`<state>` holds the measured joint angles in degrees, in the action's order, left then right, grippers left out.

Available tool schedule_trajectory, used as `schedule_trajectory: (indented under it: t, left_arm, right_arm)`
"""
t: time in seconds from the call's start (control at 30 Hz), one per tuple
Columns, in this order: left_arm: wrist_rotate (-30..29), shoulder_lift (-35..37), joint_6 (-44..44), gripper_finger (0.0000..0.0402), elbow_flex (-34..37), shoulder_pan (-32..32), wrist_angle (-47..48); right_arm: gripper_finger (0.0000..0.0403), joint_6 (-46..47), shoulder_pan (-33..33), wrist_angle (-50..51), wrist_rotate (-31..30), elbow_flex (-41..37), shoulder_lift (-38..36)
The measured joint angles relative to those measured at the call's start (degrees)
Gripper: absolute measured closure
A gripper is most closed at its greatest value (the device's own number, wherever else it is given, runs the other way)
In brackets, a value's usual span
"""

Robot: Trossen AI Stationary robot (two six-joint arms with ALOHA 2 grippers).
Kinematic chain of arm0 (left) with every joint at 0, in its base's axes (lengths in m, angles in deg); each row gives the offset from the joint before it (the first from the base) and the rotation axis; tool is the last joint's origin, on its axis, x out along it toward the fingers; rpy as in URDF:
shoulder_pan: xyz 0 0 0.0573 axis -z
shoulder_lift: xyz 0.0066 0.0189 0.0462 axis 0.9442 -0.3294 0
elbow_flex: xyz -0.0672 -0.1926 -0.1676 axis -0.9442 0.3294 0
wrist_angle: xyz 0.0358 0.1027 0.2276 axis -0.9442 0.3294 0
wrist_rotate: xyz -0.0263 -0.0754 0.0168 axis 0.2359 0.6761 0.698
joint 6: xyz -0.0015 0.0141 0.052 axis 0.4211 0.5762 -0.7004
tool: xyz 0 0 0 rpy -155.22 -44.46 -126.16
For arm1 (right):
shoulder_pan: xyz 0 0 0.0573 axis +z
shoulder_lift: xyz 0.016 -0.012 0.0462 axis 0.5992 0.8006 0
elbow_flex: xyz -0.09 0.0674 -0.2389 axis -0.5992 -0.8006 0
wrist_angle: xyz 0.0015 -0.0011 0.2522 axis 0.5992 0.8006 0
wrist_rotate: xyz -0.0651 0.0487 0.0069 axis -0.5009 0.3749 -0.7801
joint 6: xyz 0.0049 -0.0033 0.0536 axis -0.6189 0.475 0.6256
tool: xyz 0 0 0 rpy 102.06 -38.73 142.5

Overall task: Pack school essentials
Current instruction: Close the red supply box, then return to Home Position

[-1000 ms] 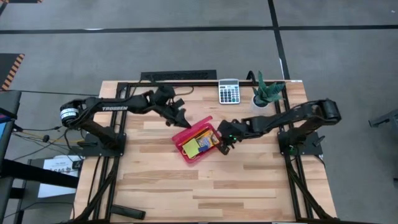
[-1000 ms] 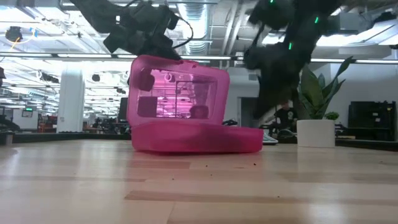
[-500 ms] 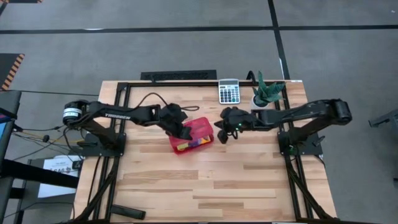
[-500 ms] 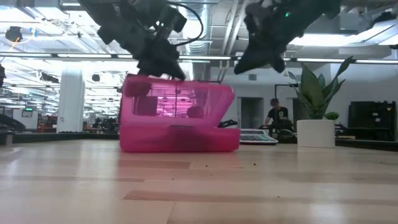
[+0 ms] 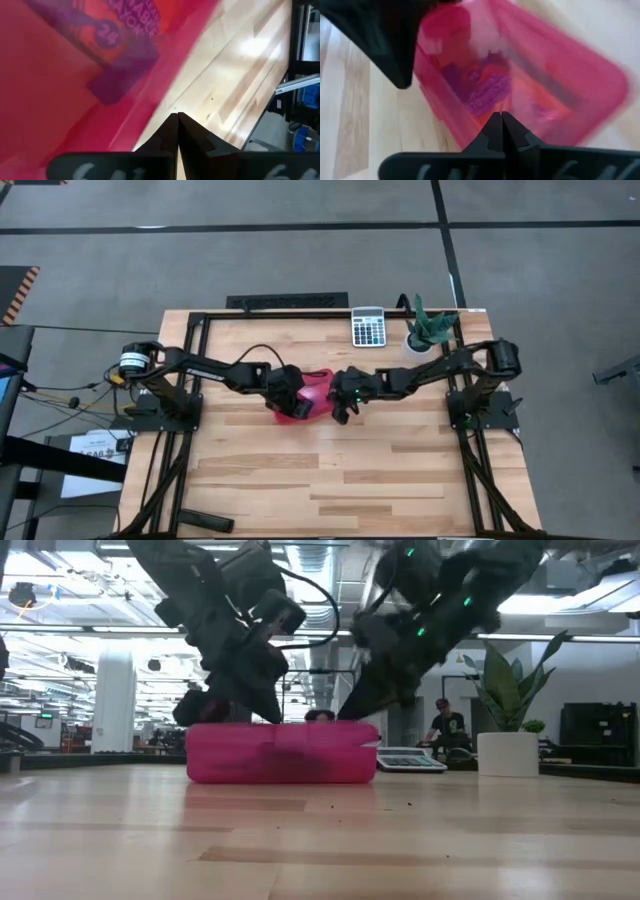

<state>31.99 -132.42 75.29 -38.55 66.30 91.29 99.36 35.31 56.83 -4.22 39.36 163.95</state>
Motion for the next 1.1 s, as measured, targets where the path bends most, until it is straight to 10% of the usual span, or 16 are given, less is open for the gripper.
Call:
schedule_trajectory:
  t: [0.4, 0.73, 1.1]
  left_arm:
    - [-9.3, 9.1, 7.1, 0.0401, 0.0, 0.9, 0.4]
    - [-19.3, 20.9, 2.5, 0.0401, 0.0, 1.1, -0.9]
    - [-30.2, 44.2, -39.9, 0.0401, -0.1, 6.0, -15.3]
  right_arm:
    - [0.0403, -0.4, 0.6, -0.8, 1.0, 0.1, 2.3]
    - [0.0393, -4.4, -1.5, 0.3, 1.6, -0.1, -12.5]
    - [0.0386, -15.6, -9.4, 15.5, 2.6, -0.2, -46.0]
